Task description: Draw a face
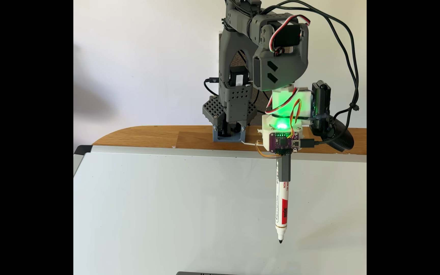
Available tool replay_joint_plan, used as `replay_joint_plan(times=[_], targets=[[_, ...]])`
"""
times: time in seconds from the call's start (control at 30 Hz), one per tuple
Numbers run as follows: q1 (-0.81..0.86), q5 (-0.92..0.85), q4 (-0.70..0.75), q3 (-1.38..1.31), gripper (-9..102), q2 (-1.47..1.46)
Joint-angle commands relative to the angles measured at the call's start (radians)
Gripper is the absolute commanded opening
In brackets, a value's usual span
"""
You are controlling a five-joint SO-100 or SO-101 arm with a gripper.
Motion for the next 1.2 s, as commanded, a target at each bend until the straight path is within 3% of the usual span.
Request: replay_joint_plan(times=[0.0,0.83,1.17], targets=[[0.002,-0.003,-0.018,-0.009,-1,0.006],[0.017,-0.005,-0.061,-0.009,-1,-0.063],[0.014,-0.009,0.009,0.003,-1,-0.051]])
